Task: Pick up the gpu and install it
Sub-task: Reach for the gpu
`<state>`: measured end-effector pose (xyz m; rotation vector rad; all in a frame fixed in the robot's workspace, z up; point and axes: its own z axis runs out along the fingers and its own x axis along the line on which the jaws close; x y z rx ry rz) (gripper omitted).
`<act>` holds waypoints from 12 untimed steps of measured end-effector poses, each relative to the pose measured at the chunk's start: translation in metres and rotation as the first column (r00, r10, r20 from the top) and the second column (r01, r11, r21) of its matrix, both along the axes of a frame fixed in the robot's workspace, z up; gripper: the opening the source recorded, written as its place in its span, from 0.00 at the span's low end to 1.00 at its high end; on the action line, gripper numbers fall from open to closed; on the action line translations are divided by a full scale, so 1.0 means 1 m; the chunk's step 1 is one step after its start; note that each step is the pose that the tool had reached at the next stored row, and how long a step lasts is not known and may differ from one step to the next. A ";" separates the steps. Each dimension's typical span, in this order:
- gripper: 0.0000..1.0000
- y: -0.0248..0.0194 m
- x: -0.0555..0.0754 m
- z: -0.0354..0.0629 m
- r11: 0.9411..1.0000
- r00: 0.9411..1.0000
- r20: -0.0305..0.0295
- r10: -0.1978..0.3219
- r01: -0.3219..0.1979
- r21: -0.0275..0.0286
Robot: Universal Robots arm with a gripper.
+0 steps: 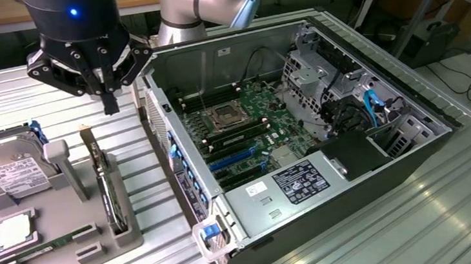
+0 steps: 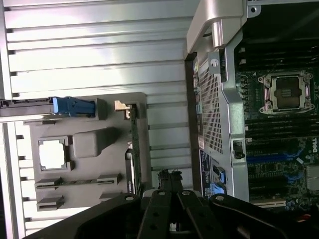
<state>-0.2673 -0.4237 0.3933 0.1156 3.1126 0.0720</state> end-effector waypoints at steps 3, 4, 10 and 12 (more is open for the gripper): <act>0.11 -0.0010 -0.003 0.0000 1.000 1.000 0.000 0.000 0.000 0.000; 0.11 -0.0012 -0.005 0.0000 1.000 1.000 0.000 0.000 0.000 0.000; 0.11 -0.0026 -0.020 0.0000 1.000 1.000 0.000 0.006 -0.006 0.000; 0.11 -0.0030 -0.024 0.0000 1.000 1.000 0.000 0.008 -0.008 0.000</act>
